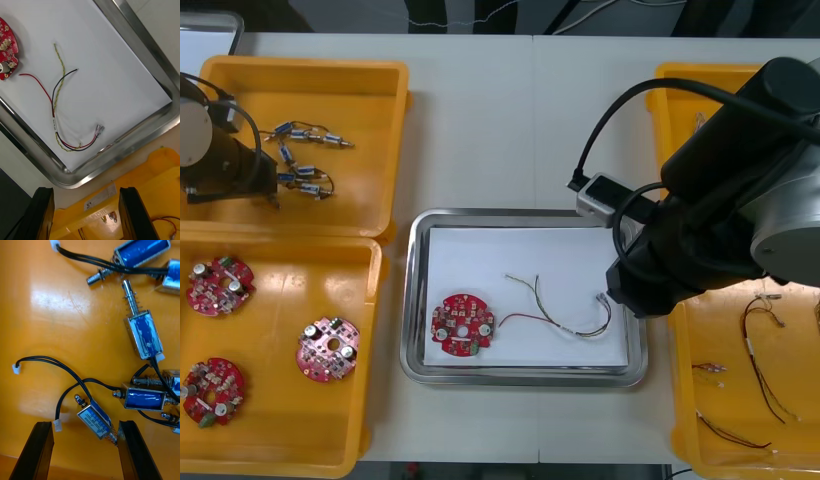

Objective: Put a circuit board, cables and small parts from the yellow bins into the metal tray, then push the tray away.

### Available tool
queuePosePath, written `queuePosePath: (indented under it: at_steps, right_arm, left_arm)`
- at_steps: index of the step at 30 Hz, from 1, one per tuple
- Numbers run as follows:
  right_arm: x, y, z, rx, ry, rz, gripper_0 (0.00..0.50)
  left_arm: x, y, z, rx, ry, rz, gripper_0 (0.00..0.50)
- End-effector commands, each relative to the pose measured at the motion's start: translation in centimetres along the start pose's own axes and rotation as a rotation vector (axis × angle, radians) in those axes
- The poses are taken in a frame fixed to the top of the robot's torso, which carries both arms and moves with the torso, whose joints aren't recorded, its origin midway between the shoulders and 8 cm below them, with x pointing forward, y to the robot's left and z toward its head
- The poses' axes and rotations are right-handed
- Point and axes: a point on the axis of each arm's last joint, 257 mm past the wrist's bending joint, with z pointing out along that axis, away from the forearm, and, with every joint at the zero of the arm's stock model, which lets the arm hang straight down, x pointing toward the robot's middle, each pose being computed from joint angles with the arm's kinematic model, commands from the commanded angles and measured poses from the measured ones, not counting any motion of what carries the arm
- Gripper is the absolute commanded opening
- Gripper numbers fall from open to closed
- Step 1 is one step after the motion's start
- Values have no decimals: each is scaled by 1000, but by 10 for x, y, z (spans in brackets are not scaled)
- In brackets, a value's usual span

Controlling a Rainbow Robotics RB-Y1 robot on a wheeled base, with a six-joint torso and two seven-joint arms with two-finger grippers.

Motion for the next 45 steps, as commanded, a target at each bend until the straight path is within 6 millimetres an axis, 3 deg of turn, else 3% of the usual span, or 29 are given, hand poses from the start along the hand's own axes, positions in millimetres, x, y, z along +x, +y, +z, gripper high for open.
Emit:
queuePosePath:
  at_steps: [1, 8, 13, 15, 16, 17, 34, 39, 45]
  right_arm:
    - [-7, -19, -32, 35, -56, 83, 500]
    - [-24, -55, -66, 73, -164, 193, 500]
    - [-22, -83, -79, 69, -178, 291, 500]
    - [-20, -94, -83, 66, -182, 330, 500]
    - [-20, -102, -86, 72, -187, 357, 500]
    - [-19, -110, -89, 78, -194, 383, 500]
    - [13, -218, -117, 210, -238, 712, 500]
    - [30, -248, -120, 261, -233, 812, 500]
    - [43, -264, -119, 265, -220, 876, 500]
  left_arm:
    - [11, -10, 11, -7, 3, 44, 500]
    - [16, -15, 19, -2, -7, 42, 500]
    - [17, -16, 21, -3, -6, 44, 500]
    - [17, -17, 20, -3, -7, 45, 382]
    - [17, -17, 20, -2, -9, 46, 237]
    - [17, -16, 21, -3, -9, 48, 6]
    - [16, -14, 22, -9, -24, 50, 0]
    - [7, -5, 5, -20, -19, 29, 0]
    - [-2, 3, -25, -38, -7, 15, 0]
